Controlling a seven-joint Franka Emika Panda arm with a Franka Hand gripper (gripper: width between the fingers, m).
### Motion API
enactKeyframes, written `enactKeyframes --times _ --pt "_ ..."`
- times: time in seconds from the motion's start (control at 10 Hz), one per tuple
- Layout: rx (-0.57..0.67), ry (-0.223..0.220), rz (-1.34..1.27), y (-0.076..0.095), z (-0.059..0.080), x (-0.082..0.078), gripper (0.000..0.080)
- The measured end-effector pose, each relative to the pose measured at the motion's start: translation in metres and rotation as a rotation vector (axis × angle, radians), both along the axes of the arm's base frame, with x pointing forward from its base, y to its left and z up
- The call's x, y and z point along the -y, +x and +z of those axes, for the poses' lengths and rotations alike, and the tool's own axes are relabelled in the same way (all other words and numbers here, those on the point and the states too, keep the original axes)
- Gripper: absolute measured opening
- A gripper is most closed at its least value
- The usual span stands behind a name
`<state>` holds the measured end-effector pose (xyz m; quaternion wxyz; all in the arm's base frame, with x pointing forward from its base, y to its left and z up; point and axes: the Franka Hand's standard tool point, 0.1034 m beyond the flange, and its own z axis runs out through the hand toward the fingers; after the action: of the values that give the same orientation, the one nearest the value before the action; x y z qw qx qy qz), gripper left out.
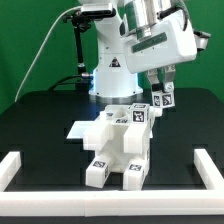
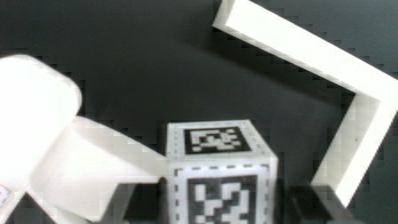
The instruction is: Assemble chair
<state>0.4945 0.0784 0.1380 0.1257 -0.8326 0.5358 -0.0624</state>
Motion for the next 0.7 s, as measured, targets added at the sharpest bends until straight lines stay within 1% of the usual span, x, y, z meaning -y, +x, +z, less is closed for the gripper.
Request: enactKeyframes --times 0.1,0.2,0.3,0.4,0.5,0.6,0.7 --pt "-0.034 -0.019 0.096 -0.006 -0.001 0.000 0.0278" --pt "-0.053 0.000 0.183 -0.009 0.015 0.014 0.0278" --pt "-0.040 0.022 0.217 -0.006 0.036 0.032 0.0278" --pt "-0.033 0.021 0.281 0.000 0.043 0.050 0.0278" --pt "-0.020 -0.003 0.356 0.007 0.042 0.063 0.0278" --pt "0.004 -0.036 0.469 0.009 0.039 0.071 0.0278" --pt "0.018 -0.034 0.533 0.006 0.029 0.071 0.0278"
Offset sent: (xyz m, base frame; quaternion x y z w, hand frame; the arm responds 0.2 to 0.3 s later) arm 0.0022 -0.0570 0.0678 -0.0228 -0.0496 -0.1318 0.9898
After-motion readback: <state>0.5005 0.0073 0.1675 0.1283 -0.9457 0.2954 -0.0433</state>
